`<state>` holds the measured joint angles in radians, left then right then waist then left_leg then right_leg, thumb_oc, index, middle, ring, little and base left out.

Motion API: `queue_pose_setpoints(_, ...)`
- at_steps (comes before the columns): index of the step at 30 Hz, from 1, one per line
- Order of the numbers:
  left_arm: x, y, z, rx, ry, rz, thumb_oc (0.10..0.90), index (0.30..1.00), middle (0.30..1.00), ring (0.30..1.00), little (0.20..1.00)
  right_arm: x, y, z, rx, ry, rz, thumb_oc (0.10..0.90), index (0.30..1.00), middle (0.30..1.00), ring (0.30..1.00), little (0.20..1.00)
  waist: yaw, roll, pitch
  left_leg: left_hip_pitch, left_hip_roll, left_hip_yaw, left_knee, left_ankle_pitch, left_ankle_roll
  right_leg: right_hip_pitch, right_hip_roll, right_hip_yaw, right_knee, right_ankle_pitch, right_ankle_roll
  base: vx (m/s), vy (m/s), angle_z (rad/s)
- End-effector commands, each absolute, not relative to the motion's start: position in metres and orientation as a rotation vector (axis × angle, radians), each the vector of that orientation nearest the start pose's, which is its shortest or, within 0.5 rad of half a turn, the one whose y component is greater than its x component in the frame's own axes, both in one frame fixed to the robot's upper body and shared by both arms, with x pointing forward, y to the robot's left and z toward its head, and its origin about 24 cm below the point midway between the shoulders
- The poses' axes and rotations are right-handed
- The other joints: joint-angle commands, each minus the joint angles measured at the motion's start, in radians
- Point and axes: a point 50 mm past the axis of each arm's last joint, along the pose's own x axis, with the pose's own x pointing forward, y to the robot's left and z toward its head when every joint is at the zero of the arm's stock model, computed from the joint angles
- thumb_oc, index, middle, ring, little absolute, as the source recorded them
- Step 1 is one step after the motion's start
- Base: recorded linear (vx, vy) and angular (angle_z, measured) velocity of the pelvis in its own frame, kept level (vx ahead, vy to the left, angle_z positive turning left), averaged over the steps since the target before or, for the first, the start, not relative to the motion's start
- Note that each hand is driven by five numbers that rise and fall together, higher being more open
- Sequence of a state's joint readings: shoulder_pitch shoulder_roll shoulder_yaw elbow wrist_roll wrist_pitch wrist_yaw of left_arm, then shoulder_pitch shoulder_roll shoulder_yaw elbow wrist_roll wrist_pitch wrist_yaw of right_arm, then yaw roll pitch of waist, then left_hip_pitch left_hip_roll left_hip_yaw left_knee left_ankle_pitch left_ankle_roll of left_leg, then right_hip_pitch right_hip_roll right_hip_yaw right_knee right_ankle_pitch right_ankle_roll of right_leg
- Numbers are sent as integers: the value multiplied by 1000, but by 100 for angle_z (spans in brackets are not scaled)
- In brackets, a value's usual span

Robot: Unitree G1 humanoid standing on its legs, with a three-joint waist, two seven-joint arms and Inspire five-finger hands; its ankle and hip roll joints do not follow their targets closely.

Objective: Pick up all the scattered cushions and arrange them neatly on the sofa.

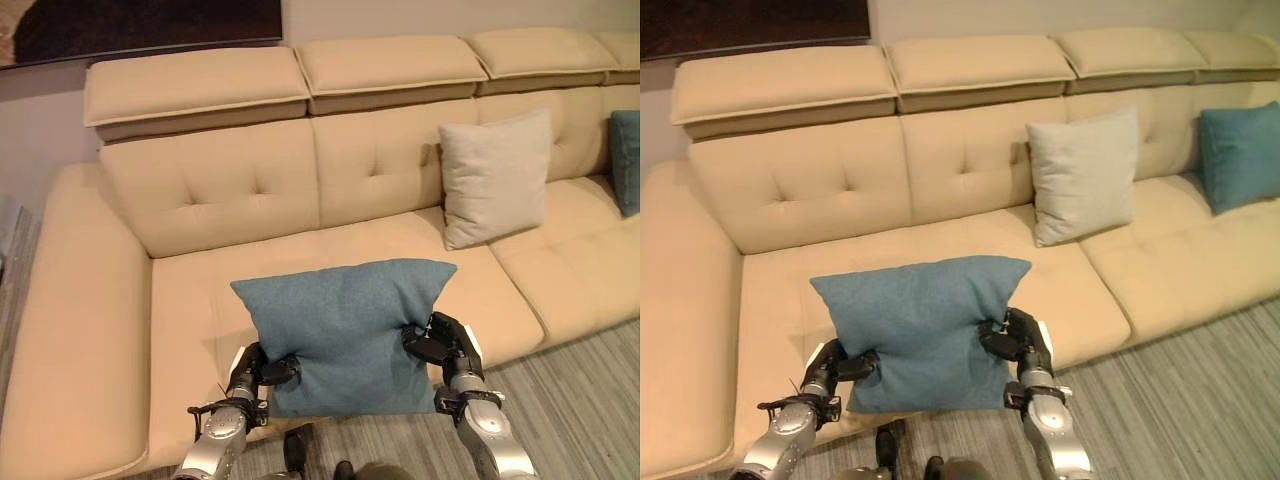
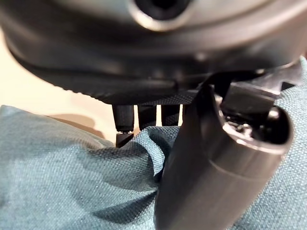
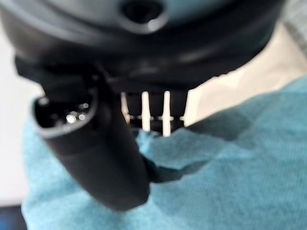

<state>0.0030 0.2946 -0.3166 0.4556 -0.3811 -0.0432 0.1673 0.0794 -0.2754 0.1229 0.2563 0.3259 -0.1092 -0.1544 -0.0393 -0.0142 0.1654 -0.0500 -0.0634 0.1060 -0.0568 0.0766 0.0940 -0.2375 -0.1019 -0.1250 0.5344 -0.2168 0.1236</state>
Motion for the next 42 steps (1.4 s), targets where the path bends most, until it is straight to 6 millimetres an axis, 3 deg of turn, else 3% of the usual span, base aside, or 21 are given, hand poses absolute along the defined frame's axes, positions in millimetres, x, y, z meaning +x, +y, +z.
queue_pose_setpoints(1, 243, 160, -17, -23, 202, -46, 400, 300, 300, 300, 300, 248, -193, 34, 50, -65, -104, 400, 300, 300, 300, 300, -16, -15, -75, -27, 61, 6, 104, -131, -81, 55, 10, 72, -278, 160, 18, 79, -57, 29)
queue_pose_setpoints(4, 244, 158, -17, -26, 201, -53, 400, 300, 300, 300, 300, 248, -195, 34, 47, -64, -117, 400, 300, 300, 300, 300, -32, -23, -72, -19, 43, -23, 109, -141, -86, 46, 26, 119, -372, 193, 19, 81, -85, 52)
queue_pose_setpoints(5, 245, 156, -17, -13, 198, -64, 400, 300, 300, 300, 300, 247, -198, 35, 42, -68, -127, 400, 300, 300, 300, 300, -35, -37, -79, -19, 31, -46, 116, -152, -95, 75, 23, 130, -446, 215, 23, 54, -110, 79)
queue_pose_setpoints(14, 238, 162, -20, -32, 209, -33, 400, 300, 300, 300, 300, 241, -207, 30, 23, -38, -130, 400, 300, 300, 300, 300, -22, -31, -133, 33, 61, -71, 39, -127, -128, 177, 43, 79, -551, 215, -2, 88, -137, 26)
queue_pose_setpoints(19, 254, 152, -3, -49, 133, -38, 400, 300, 300, 300, 300, 242, -212, 34, -14, -57, -160, 400, 300, 300, 300, 300, -37, -25, -122, 3, 68, -81, 30, -105, -147, 181, 45, 33, -577, 204, -11, -4, -104, 42)
queue_pose_setpoints(22, 270, 140, 14, -18, 62, -70, 400, 300, 300, 300, 300, 255, -213, 45, -122, -93, -166, 400, 300, 300, 300, 300, -51, -10, -123, -14, 78, -60, 30, -100, -153, 188, 42, -11, -586, 202, -9, 68, -38, 73)
queue_pose_setpoints(28, 285, 135, 29, 56, 3, -78, 400, 300, 300, 300, 300, 271, -205, 59, -175, -154, -172, 400, 300, 300, 300, 300, -48, -1, -125, 9, 80, -55, -16, -91, -153, 190, 45, -10, -597, 204, -5, 71, 8, 7)
queue_pose_setpoints(29, 305, 129, 52, 87, -85, -65, 400, 300, 300, 300, 300, 288, -195, 78, -215, -233, -186, 400, 300, 300, 300, 300, -49, 7, -112, -3, 84, -51, -28, -86, -155, 165, 44, -3, -603, 211, -3, 43, 23, -5)
queue_pose_setpoints(31, 312, 126, 62, 93, -122, -58, 400, 300, 300, 300, 300, 295, -191, 87, -232, -270, -189, 400, 300, 300, 300, 300, -49, 10, -105, -17, 85, -49, -30, -83, -156, 147, 45, -1, -604, 217, -2, -27, 13, -3)
queue_pose_setpoints(34, 333, 119, 98, 123, -247, -28, 400, 300, 300, 300, 300, 317, -175, 119, -282, -396, -211, 400, 300, 300, 300, 300, -43, 16, -82, -77, 87, -52, -31, -71, -158, 76, 49, 16, -607, 242, 1, -91, 12, -1)
queue_pose_setpoints(35, 345, 117, 122, 152, -326, -1, 400, 300, 300, 300, 300, 328, -168, 138, -303, -460, -231, 400, 300, 300, 300, 300, -38, 15, -79, -120, 86, -54, -31, -62, -160, 36, 51, 28, -615, 260, 6, -70, 8, -13)
queue_pose_setpoints(37, 351, 118, 133, 165, -361, 12, 400, 300, 300, 300, 300, 335, -164, 148, -314, -489, -238, 400, 300, 300, 300, 300, -34, 16, -85, -148, 85, -52, -31, -56, -162, 9, 53, 33, -618, 269, 8, -69, 12, -22)
queue_pose_setpoints(40, 376, 121, 194, 237, -517, 80, 400, 300, 300, 300, 300, 362, -159, 198, -339, -596, -296, 400, 300, 300, 300, 300, -27, 18, -101, -263, 79, -56, -31, -27, -178, -101, 54, 46, -622, 298, 21, -51, 4, -8)
queue_pose_setpoints(41, 377, 121, 194, 238, -520, 81, 400, 300, 300, 300, 300, 362, -159, 199, -338, -599, -297, 400, 300, 300, 300, 300, -28, 17, -102, -269, 77, -56, -31, -22, -178, -107, 53, 46, -622, 301, 21, 0, 0, 0)
queue_pose_setpoints(42, 384, 126, 223, 270, -591, 117, 400, 300, 300, 300, 300, 371, -163, 225, -379, -654, -326, 400, 300, 300, 300, 300, -25, 22, -109, -308, 73, -62, -31, -16, -185, -144, 52, 44, -622, 306, 24, 0, 0, 0)
